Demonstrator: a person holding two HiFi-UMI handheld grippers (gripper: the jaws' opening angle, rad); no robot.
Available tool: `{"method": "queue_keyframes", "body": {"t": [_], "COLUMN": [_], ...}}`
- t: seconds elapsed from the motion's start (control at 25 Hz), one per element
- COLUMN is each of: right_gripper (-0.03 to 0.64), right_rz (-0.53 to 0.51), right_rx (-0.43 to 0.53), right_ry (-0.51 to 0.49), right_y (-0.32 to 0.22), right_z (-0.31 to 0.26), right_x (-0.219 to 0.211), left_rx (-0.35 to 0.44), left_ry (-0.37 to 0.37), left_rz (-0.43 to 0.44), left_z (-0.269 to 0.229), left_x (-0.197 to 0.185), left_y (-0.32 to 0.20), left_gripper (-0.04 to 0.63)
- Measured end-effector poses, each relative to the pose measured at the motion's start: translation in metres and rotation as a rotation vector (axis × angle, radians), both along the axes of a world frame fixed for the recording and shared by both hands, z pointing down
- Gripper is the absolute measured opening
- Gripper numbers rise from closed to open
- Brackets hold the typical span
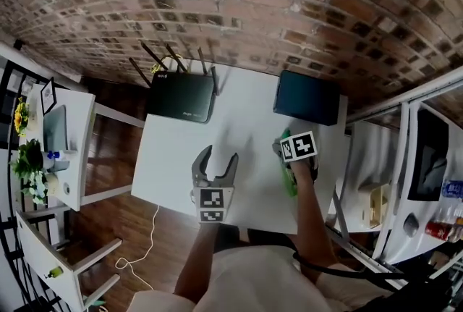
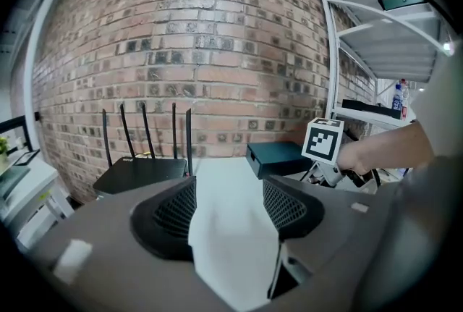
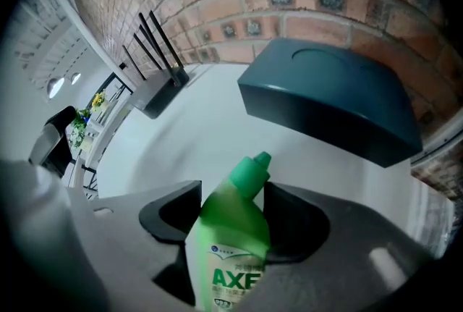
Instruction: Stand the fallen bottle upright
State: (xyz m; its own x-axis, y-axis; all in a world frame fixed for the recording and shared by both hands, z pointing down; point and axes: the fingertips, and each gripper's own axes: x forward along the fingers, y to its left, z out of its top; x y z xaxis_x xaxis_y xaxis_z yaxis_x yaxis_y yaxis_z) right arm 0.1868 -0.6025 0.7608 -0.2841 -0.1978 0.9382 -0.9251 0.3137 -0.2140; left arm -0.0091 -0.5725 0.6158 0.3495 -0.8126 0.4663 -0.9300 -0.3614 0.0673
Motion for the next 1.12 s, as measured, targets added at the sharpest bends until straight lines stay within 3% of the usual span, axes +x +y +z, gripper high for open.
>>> {"method": "queue_keyframes", "body": {"t": [0.32,0.68,1.12], "right_gripper": [0.215,0.163,0.163], "right_rz": [0.106,0.370,0.483], "right_rx": [0.257,0.582,0.798], "right_ry": [-0.080,-0.340,-0.358], "right_y": [-0.004,0.016,0.104], "right_z": [-0.077,-0.165,-0.187], "right_x": [0.001,0.029,0.054], "left_rx": [0.061,0.122,0.143], "left_ry": [0.042,0.081,0.085], "left_rz": [0.048,0.252,0.375], "left_z": [-0.028,-0.058,-0.067], "left_x": [0.002,0.064,0.095], "left_y": [-0.001,0.005,0.012], "left_gripper": [0.305,0.305,0.304]}}
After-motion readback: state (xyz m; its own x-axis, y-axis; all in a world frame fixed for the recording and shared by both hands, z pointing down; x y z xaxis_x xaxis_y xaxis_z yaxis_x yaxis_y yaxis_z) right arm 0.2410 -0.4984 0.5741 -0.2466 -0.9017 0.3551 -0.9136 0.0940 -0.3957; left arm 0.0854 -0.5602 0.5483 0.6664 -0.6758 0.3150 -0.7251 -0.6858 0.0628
